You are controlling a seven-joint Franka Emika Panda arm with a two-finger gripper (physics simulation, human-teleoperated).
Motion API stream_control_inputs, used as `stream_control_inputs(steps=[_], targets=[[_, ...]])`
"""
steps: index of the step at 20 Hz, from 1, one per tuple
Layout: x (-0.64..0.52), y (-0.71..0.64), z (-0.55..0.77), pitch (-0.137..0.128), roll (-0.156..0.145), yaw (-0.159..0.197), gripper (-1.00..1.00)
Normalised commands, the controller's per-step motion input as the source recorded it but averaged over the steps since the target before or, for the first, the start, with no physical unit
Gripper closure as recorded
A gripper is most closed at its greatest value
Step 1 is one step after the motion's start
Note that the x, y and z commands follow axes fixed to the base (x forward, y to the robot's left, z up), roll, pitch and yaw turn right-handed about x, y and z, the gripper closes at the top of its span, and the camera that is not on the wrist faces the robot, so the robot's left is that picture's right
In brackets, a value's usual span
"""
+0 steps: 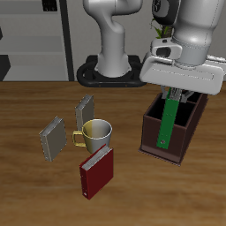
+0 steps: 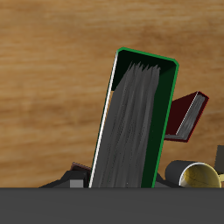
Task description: Place the green book into the left desk caddy's back compartment
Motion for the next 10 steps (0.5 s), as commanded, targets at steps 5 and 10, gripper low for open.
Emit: stream_control_inputs(steps=[5, 10], targets=[[-0.45, -0.02, 0.5, -0.042, -0.015, -0.041, 1.0], [-0.59, 0.04, 0.62, -0.072, 0.005, -0.034, 1.0]])
